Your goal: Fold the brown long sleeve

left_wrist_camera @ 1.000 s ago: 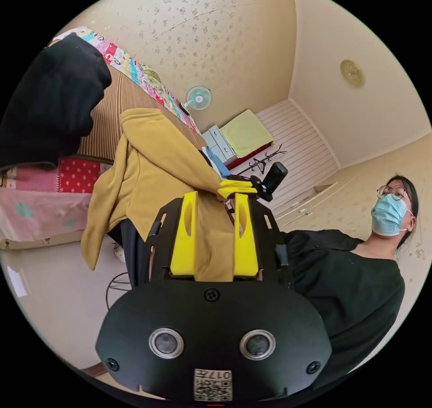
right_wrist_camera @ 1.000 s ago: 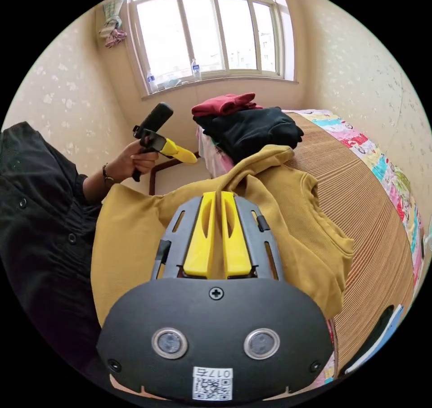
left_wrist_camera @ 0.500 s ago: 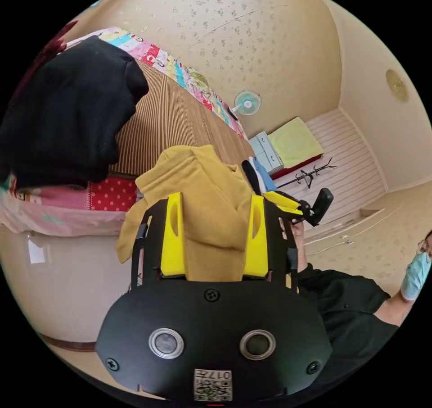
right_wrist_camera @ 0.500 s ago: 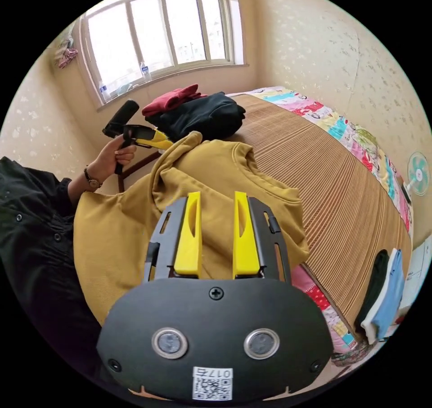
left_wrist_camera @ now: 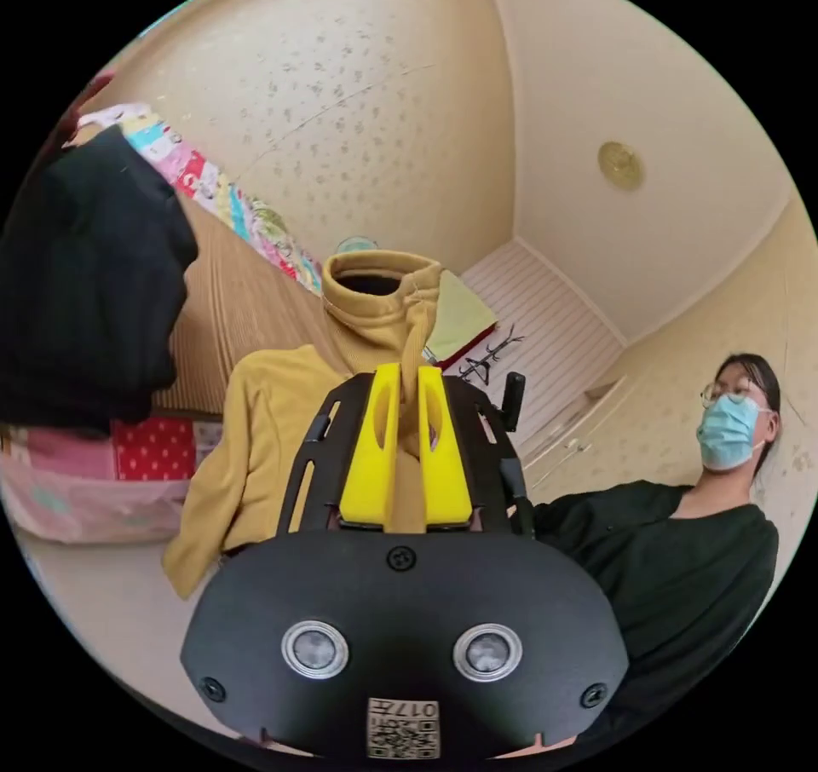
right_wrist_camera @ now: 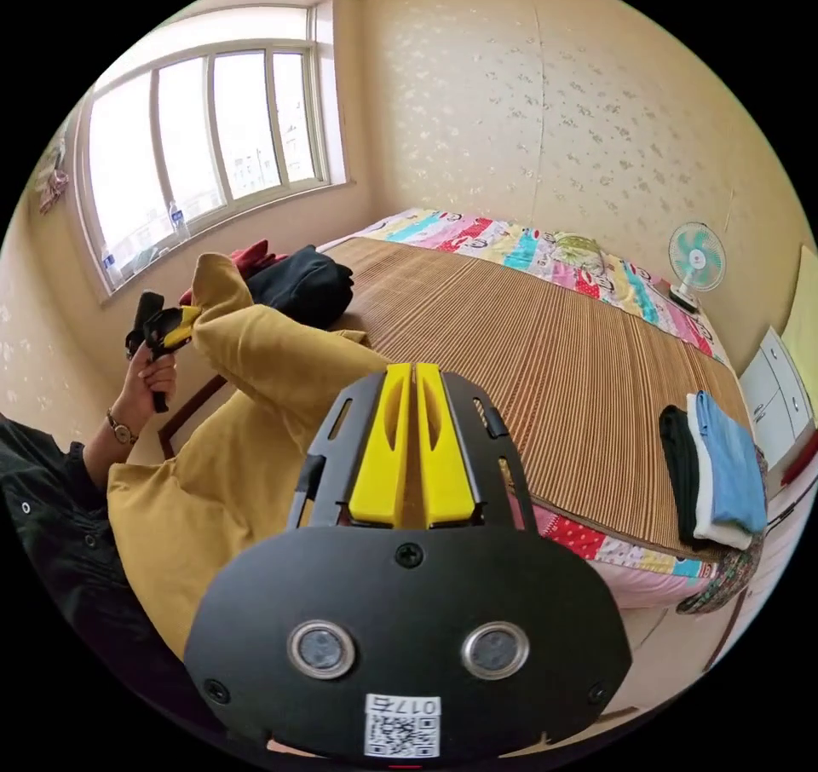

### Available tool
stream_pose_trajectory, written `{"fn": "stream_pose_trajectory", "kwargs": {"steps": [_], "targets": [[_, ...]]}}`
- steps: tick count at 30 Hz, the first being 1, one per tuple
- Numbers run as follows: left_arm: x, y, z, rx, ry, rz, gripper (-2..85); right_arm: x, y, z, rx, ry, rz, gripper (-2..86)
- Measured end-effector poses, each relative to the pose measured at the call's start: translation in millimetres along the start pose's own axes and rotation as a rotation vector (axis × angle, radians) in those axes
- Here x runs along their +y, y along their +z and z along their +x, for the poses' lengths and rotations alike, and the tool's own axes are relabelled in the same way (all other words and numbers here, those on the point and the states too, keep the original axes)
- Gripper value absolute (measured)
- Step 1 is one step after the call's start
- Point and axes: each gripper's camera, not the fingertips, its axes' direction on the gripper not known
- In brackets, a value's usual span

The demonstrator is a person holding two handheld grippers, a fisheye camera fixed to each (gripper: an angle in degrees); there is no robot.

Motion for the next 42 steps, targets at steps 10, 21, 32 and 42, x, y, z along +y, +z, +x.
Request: {"fn": "stream_pose_trajectory", "kwargs": {"steps": [10,21,32,42], "targets": [[-8.2,-60.8,-82.7,-0.060,-0.240,0.023,15.5,44.4,14.7,98.3,-0.094,0.531,-0.071,10.3],[-41.0,-115.8,-102.3,-0.011,-0.233,-0.031,5.1,39.6,25.6,126.7,-0.018,0.531,-0.111,2.4],[55.5,-112.4,-297.8,0.312,-1.052,0.038,20.1,54.4,34.6,136.2,-0.126,0.594,-0.047,3.2],[65.7,-74.1,-301.1,0.680,-0.953,0.603,5.3,53.9,31.0,133.4,-0.116,0.545,-0.055,2.0]]}}
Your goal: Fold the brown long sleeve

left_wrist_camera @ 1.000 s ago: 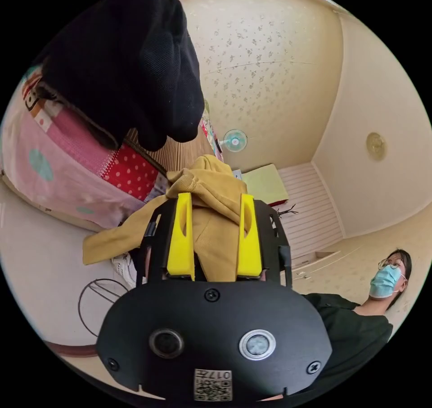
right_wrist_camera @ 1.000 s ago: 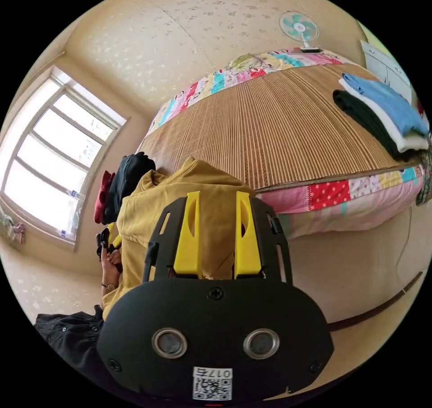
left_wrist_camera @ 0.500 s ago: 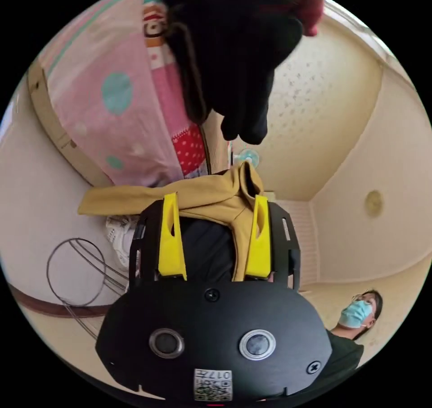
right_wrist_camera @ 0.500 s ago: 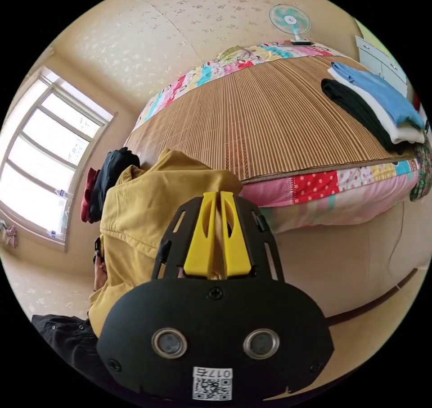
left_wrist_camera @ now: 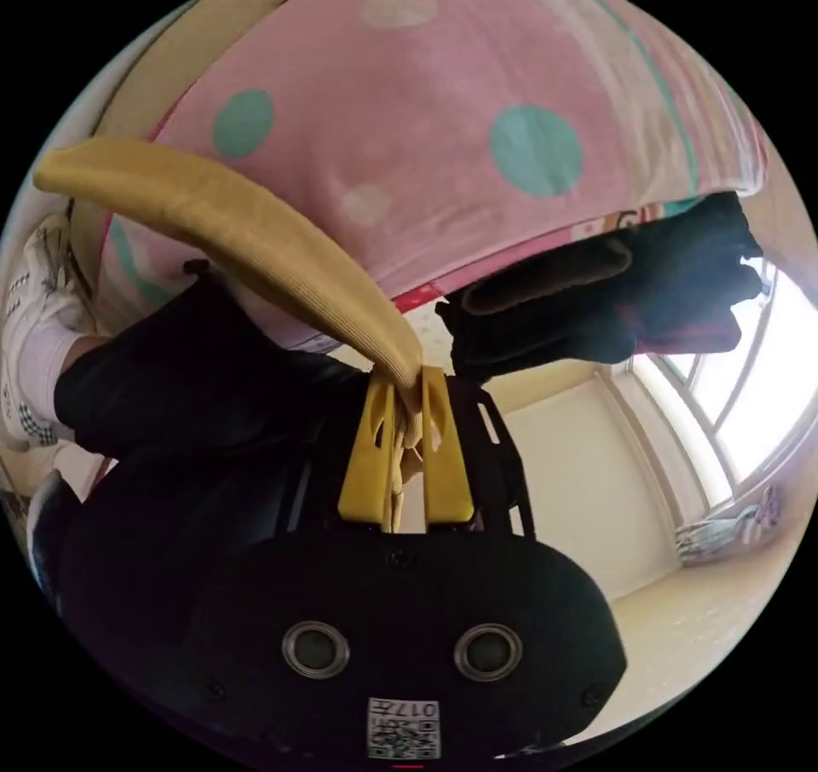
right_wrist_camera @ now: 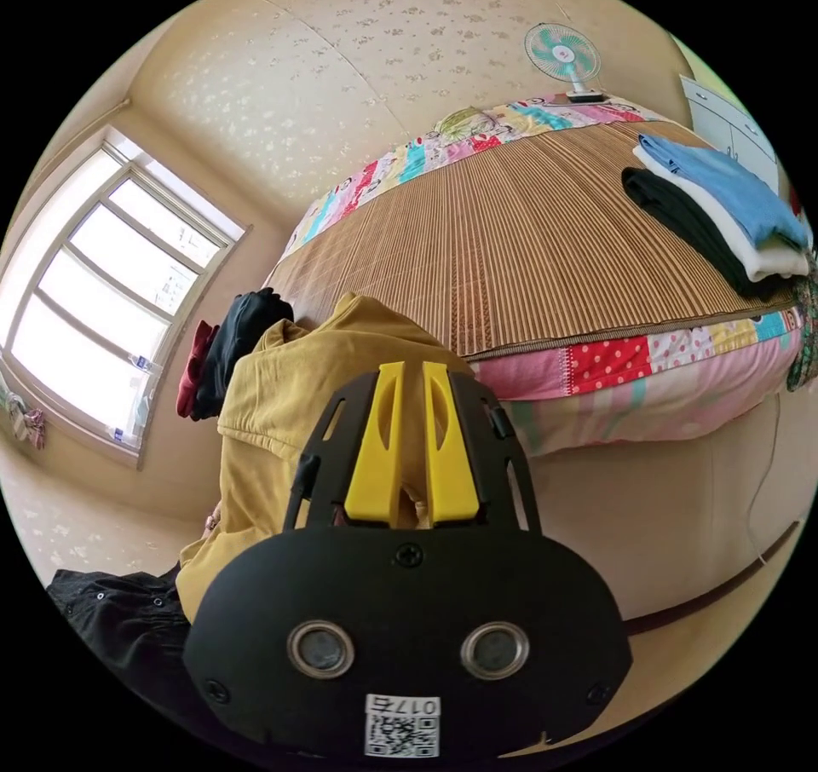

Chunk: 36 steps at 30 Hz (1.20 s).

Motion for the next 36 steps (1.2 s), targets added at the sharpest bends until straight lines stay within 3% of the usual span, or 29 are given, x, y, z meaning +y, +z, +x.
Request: {"fn": "stream_pose_trajectory", "kwargs": {"steps": [3,7,8,10,13,16,21,24,27,30,34,36], "targets": [[55.4,14.8,81.3,-0.267,0.317,0.057,5.3,3.6,0.1,-3.3,0.022,-0.024,-0.002,2.1],[198.4,141.2,174.4,-0.806,1.063,-0.063,6.1,7.4,3.6,-15.2,0.028,-0.078,0.006,2.1],[247.5,187.6,166.9,-0.971,1.252,-0.098,6.7,8.8,6.4,-19.2,0.032,-0.089,0.008,2.1],[301.3,254.6,126.3,-1.205,1.433,-0.239,8.5,11.0,11.9,-23.1,0.021,-0.096,0.009,2.1],[338.5,318.6,25.1,-1.523,1.461,-0.562,12.2,15.0,23.2,-25.7,-0.004,-0.115,-0.016,2.1],[345.5,305.3,-39.8,-1.459,1.376,-0.636,13.3,21.0,29.3,-22.0,0.007,-0.133,-0.043,2.4],[358.4,269.8,-78.0,-1.309,1.290,-0.556,14.7,28.2,21.5,-23.9,-0.071,-0.217,-0.045,4.6],[383.1,281.2,-100.4,-1.420,1.387,-0.528,14.1,23.0,22.8,-73.8,-0.214,-0.403,-0.067,6.5],[420.8,308.3,-140.8,-1.509,1.507,-0.645,13.2,19.4,39.5,-158.4,-0.325,-0.672,-0.150,8.1],[450.7,323.9,-187.3,-1.549,1.550,-0.713,15.8,22.4,72.0,-247.2,-0.305,-0.916,-0.254,9.8],[478.6,329.3,-225.7,-1.650,1.609,-0.648,17.0,33.2,126.5,-328.3,-0.341,-1.163,-0.476,12.1],[487.1,328.5,-232.6,-1.668,1.632,-0.629,17.0,48.0,170.7,-360.6,-0.190,-1.250,-0.604,12.5]]}}
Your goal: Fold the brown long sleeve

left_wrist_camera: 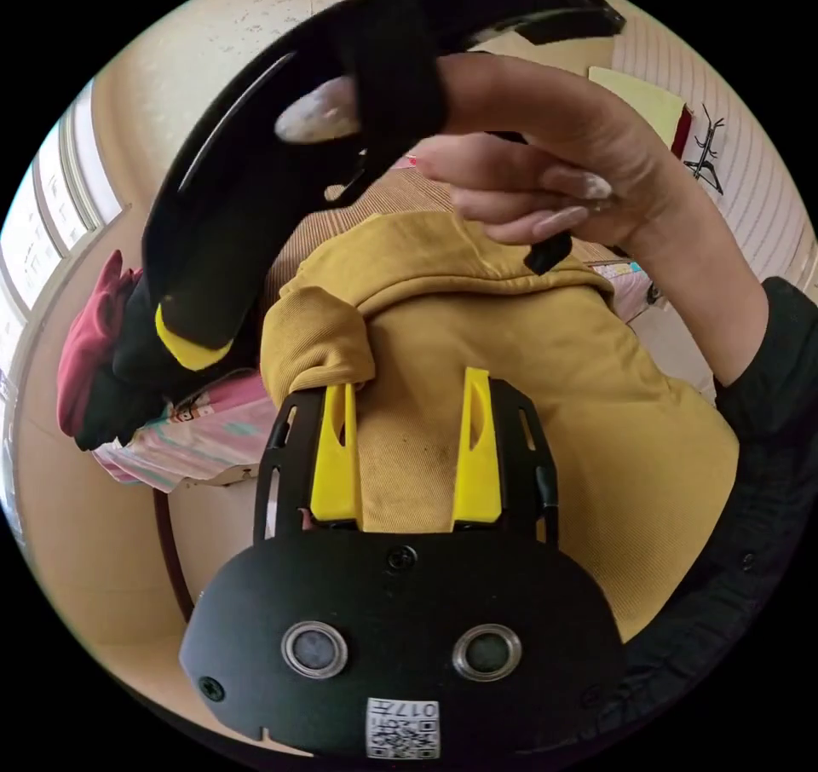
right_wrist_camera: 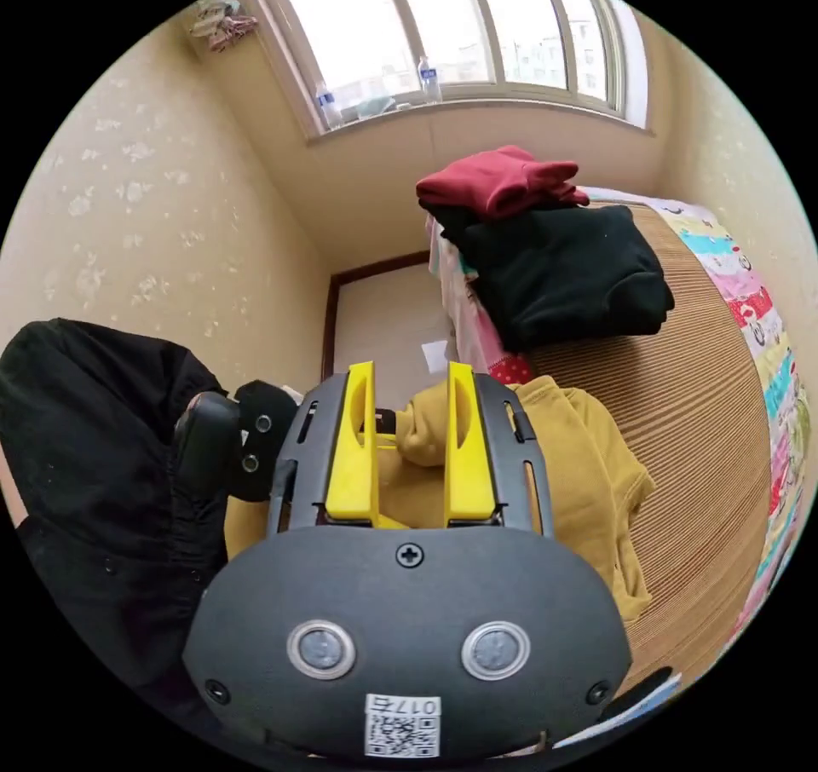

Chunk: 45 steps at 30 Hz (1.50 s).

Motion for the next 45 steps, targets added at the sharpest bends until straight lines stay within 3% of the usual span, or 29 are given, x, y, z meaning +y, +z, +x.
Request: {"fn": "stream_pose_trajectory", "kwargs": {"steps": [3,6,10,13,16,21,23,26,29,34,39,42,45], "targets": [[5.8,-1.6,0.0,0.034,-0.030,0.008,16.8,-24.0,57.6,-8.7,0.041,-0.103,-0.282,11.7],[14.3,-8.6,-11.9,0.088,-0.075,0.033,16.5,-26.4,88.0,1.7,0.013,-0.085,-0.411,8.5],[38.5,-42.9,-53.1,0.213,-0.145,0.141,14.4,-12.7,89.6,-1.2,0.088,-0.133,-0.382,4.9],[80.2,-77.9,-120.0,0.343,-0.298,0.318,9.7,7.9,75.1,3.0,0.143,-0.106,-0.275,3.9],[116.5,-87.1,-202.0,0.373,-0.521,0.281,8.9,47.3,34.9,14.3,0.097,-0.086,-0.003,3.5],[152.9,-100.4,-291.1,0.526,-0.625,0.297,13.8,164.6,-54.0,82.9,-0.196,0.147,0.624,3.1],[148.7,-107.1,-312.3,0.569,-0.608,0.283,14.6,206.3,-61.5,111.9,-0.304,0.240,0.740,3.1],[135.6,-104.3,-330.8,0.597,-0.599,0.268,16.1,257.7,-46.9,145.8,-0.280,0.436,0.745,3.1],[122.6,-81.3,-360.8,0.703,-0.645,0.279,16.9,278.6,-16.4,159.0,-0.189,0.553,0.605,2.9],[122.1,-33.2,-430.9,0.919,-0.885,0.334,20.7,296.9,0.9,161.4,-0.234,0.560,0.654,3.1],[130.6,4.3,-482.2,0.995,-1.031,0.170,22.9,297.4,8.9,162.2,-0.217,0.558,0.654,3.3],[152.2,29.7,-503.1,1.185,-1.095,0.145,22.6,300.9,17.7,164.2,-0.236,0.566,0.672,3.6],[165.1,28.8,-515.5,1.542,-1.029,0.404,11.3,304.1,24.6,165.1,-0.258,0.577,0.685,4.3]]}}
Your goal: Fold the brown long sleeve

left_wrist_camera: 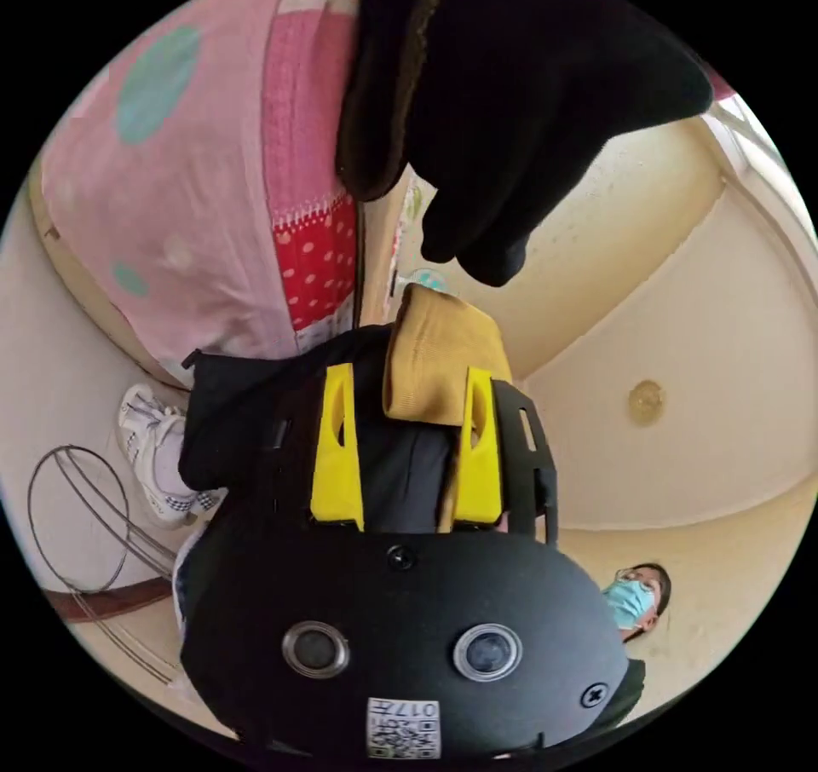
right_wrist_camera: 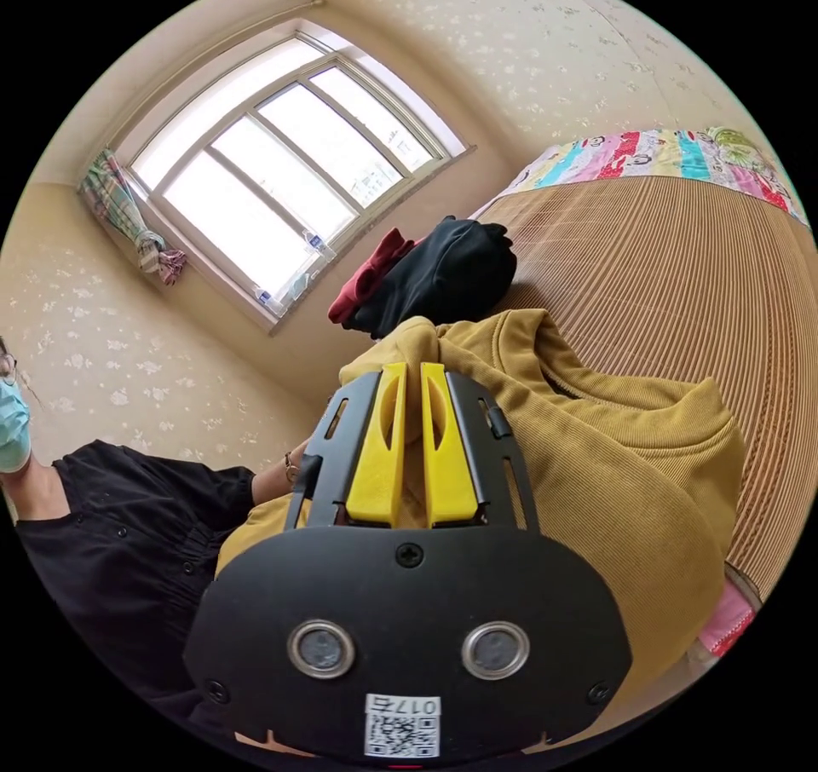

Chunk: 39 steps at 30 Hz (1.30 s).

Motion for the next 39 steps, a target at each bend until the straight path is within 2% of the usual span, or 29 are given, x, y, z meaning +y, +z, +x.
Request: {"fn": "stream_pose_trajectory", "kwargs": {"steps": [2,4,7,9,11,13,15,16,18,19,20,23,27,29,32,36,39], "targets": [[-1.5,-3.7,32.3,0.300,0.169,-0.044,0.5,2.0,0.1,-3.9,0.031,-0.004,0.017,5.1],[-1.0,-10.4,76.6,0.364,0.278,-0.051,-0.4,4.2,-3.1,-14.5,0.084,-0.018,0.057,7.3],[-1.6,-29.1,171.8,0.358,0.489,-0.025,-0.9,6.5,-11.1,-51.5,0.177,-0.105,0.135,10.8],[-1.3,-35.0,231.9,0.290,0.609,-0.042,-0.9,4.1,-9.2,-92.0,0.198,-0.222,0.143,11.4],[2.6,-31.8,294.9,0.056,0.740,-0.087,-1.0,2.2,2.2,-123.8,0.219,-0.329,0.112,11.3],[2.4,-23.5,313.7,-0.139,0.756,-0.114,-0.9,0.3,26.6,-152.7,0.264,-0.438,0.028,11.0],[-1.7,-16.3,307.5,-0.253,0.731,-0.138,-0.8,1.0,82.1,-180.9,0.458,-0.548,-0.110,9.5],[-6.9,-15.7,292.5,-0.287,0.682,-0.141,-0.6,0.8,100.9,-182.5,0.536,-0.552,-0.160,8.7],[-15.8,-22.8,263.8,-0.293,0.590,-0.122,0.1,5.6,181.6,-160.7,0.806,-0.509,-0.408,3.4],[-20.6,-32.2,247.9,-0.293,0.553,-0.091,1.7,10.1,196.8,-151.6,0.822,-0.502,-0.459,3.0],[-24.8,-46.5,234.8,-0.337,0.525,-0.026,4.3,20.6,198.4,-150.8,0.807,-0.534,-0.345,2.1],[-38.5,-90.4,199.5,-0.477,0.335,0.190,14.0,23.3,188.2,-138.7,0.708,-0.454,-0.298,1.1],[-66.7,-126.0,136.4,-0.495,0.078,0.276,18.2,16.5,174.0,-113.2,0.532,-0.358,-0.278,0.5],[-64.9,-148.4,77.3,-0.379,-0.159,0.360,18.4,15.7,171.1,-105.3,0.485,-0.322,-0.261,0.4],[-48.5,-150.8,14.2,-0.235,-0.355,0.353,18.5,20.6,170.2,-100.8,0.464,-0.314,-0.233,0.3],[-21.5,-142.6,-22.4,-0.163,-0.444,0.357,17.6,30.4,170.0,-100.4,0.477,-0.328,-0.182,0.3],[-24.1,-139.4,-25.1,-0.154,-0.396,0.335,15.5,32.9,169.9,-99.9,0.481,-0.330,-0.164,0.3]]}}
